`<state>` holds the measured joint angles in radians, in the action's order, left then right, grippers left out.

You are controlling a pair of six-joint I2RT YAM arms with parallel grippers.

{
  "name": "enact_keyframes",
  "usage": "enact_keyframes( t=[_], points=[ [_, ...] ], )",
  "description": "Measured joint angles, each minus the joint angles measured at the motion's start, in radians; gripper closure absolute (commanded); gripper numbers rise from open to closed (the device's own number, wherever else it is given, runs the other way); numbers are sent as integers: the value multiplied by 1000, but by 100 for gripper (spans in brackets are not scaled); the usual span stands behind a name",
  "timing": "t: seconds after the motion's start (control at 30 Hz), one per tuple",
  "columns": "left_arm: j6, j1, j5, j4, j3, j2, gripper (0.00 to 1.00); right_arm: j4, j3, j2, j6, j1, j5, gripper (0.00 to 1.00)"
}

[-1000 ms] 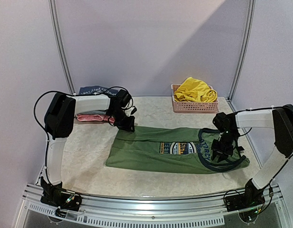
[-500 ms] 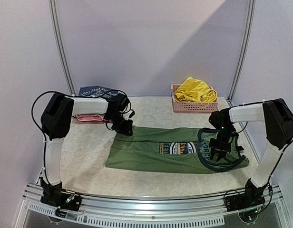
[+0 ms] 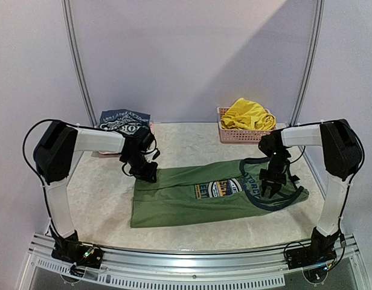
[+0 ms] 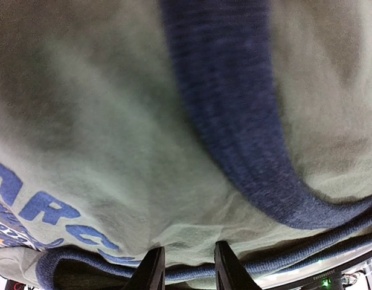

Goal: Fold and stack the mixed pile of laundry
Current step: Rotate the rectangle-folded tank top at the center of the board.

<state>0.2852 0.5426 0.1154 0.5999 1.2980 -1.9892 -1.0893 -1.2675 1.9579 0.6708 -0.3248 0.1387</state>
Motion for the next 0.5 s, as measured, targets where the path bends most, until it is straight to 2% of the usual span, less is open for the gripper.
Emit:
enact_keyframes(
  t=[0.23,0.5],
  points=[
    [38,0,-15,-2,-138,102,77,-33,-128,86,-8,-11,14,71],
    [100,0,-9,4,-273,213,78,-72,-390,242,-19,-68,31,71]
  ],
)
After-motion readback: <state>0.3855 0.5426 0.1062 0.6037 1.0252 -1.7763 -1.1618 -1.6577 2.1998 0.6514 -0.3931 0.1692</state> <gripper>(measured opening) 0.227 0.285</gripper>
